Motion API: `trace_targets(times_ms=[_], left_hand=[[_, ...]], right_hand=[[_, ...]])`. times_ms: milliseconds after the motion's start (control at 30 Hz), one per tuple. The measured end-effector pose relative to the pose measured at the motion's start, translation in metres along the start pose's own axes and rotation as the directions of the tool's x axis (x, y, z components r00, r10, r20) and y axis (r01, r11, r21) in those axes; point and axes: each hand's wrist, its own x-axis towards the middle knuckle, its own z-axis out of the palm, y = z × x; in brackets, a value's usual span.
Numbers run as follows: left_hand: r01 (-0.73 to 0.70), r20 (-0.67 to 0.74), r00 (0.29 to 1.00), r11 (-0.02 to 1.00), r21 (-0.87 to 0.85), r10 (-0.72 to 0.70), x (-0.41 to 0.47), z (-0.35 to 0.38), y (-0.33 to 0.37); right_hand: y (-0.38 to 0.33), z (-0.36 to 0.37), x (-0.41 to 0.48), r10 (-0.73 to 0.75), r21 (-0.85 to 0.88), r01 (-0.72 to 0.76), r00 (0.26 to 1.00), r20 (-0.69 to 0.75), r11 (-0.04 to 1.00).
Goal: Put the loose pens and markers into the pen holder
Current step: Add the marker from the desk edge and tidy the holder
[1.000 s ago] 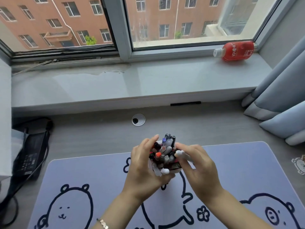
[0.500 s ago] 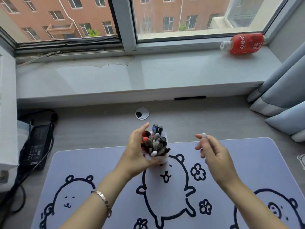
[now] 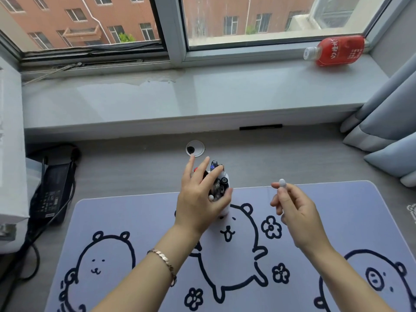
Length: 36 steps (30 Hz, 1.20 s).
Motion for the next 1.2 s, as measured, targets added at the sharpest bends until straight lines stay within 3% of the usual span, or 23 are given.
trace_targets(times_ms=[100,267,333,500,633,767,867,967,1067,1133,1200], left_hand=[[-0.043,0.035,0.998,0.998,-0.034,0.044,0.005,-0.003,-0.002],[-0.084,0.292,0.950,0.993,-0.083,0.105,0.024,-0.015,-0.008],[-0.090,0.330,0.936,0.990,-0.107,0.121,0.031,-0.018,-0.011],[-0.079,0.239,0.962,0.973,-0.216,0.131,0.033,-0.015,-0.011],[-0.055,0.171,0.980,0.965,-0.258,0.101,0.025,-0.011,-0.009],[-0.068,0.147,0.983,0.962,-0.263,0.110,0.018,-0.012,-0.009],[-0.042,0.141,0.986,0.957,-0.286,0.086,0.014,-0.011,-0.008],[0.024,0.157,0.987,0.946,-0.323,0.029,0.013,-0.010,-0.009],[0.043,0.163,0.987,0.941,-0.336,0.013,0.012,-0.010,-0.007],[0.037,0.161,0.987,0.945,-0.326,0.017,0.011,-0.011,-0.005],[0.039,0.158,0.987,0.950,-0.311,0.011,0.008,-0.010,-0.005]], right_hand=[[0.000,0.002,0.000,0.004,0.003,-0.004,1.000,0.004,1.000],[0.000,0.001,0.001,0.003,0.009,-0.003,1.000,0.000,1.000],[0.001,0.001,0.000,-0.008,0.021,0.008,1.000,0.000,1.000],[-0.009,0.004,-0.004,-0.080,0.198,0.092,0.994,-0.067,0.976],[-0.032,0.018,-0.005,-0.179,0.474,0.224,0.974,-0.138,0.851],[-0.040,0.046,0.002,-0.199,0.581,0.297,0.953,-0.228,0.758],[-0.031,0.072,0.008,-0.180,0.623,0.265,0.964,-0.198,0.736],[-0.011,0.089,0.009,-0.157,0.500,0.233,0.969,-0.189,0.834],[0.011,0.083,0.005,-0.384,0.200,0.420,0.902,-0.197,0.885],[0.021,0.076,0.005,-0.611,-0.031,0.611,0.784,-0.112,0.791],[0.026,0.073,0.005,-0.737,-0.187,0.718,0.673,-0.057,0.670]])
